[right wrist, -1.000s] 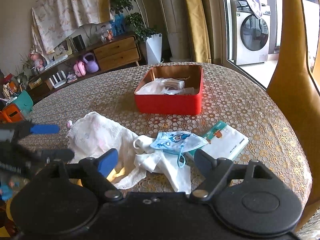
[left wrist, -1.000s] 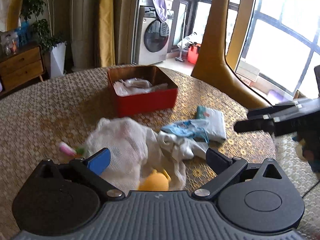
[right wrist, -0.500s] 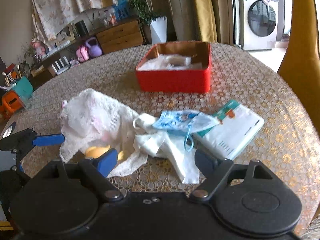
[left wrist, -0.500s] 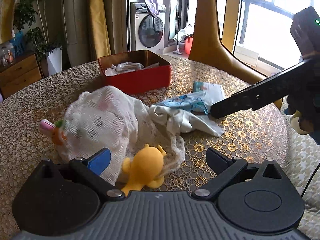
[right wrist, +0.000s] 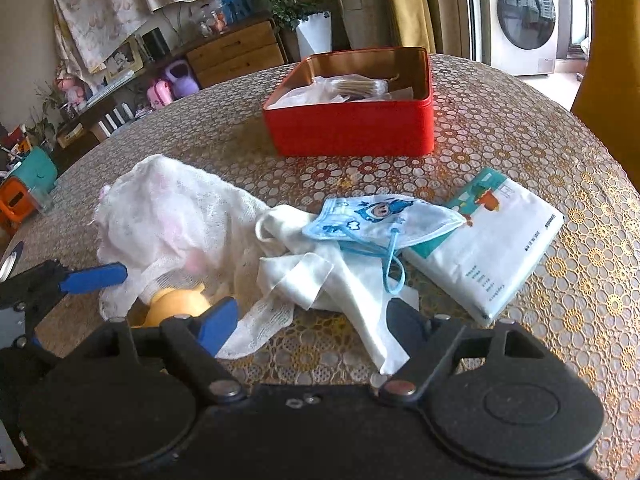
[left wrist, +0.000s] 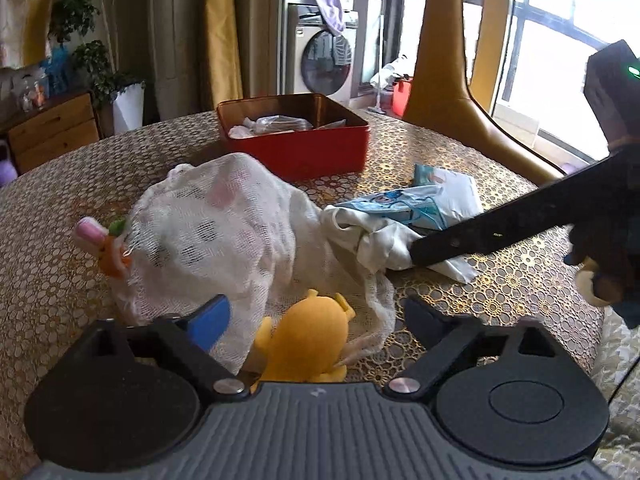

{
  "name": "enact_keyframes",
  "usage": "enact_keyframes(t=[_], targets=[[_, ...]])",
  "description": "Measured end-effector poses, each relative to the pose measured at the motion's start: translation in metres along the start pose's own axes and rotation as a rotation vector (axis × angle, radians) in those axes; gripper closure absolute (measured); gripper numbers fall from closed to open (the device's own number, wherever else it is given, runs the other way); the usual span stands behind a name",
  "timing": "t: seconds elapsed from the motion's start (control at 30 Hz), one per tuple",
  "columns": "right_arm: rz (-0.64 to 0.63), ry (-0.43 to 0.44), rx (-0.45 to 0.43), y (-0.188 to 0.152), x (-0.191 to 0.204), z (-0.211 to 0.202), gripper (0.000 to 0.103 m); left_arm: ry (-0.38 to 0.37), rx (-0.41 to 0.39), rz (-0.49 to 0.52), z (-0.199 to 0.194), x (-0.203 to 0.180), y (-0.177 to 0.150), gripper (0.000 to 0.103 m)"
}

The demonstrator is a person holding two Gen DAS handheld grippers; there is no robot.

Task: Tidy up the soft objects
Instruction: 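Grasp the yellow duck with left gripper while right gripper grasps the white cloth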

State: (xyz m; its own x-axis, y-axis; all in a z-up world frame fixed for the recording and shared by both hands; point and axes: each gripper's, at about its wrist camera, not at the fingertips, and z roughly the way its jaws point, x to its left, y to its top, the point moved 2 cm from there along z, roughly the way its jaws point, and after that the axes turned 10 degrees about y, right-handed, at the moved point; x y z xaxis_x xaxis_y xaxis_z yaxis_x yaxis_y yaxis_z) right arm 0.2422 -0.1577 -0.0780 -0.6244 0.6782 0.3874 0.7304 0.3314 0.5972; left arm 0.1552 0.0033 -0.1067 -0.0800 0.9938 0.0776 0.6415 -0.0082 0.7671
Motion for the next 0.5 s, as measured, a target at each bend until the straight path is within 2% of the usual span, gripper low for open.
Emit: enact_keyframes(t=[0.03, 0.2, 0.37, 0.5], targets=[[0.003, -0.002, 0.0, 0.001, -0.001, 0.002, 0.023, 0.005, -0.004, 0.015, 0.0, -0.003, 0.0, 0.019], [0.017, -0.011, -0.002, 0.006, -0.003, 0.011, 0.024, 0.027, 0.006, 0.044, 0.004, -0.012, 0.0, 0.042], [0.024, -0.023, -0.003, 0.011, -0.003, 0.021, 0.024, 0.035, 0.027, 0.076, 0.012, -0.017, -0.002, 0.044], [0.035, -0.035, 0.003, 0.012, -0.005, 0.03, 0.024, 0.042, 0.078, 0.009, 0.024, -0.003, -0.005, 0.044]])
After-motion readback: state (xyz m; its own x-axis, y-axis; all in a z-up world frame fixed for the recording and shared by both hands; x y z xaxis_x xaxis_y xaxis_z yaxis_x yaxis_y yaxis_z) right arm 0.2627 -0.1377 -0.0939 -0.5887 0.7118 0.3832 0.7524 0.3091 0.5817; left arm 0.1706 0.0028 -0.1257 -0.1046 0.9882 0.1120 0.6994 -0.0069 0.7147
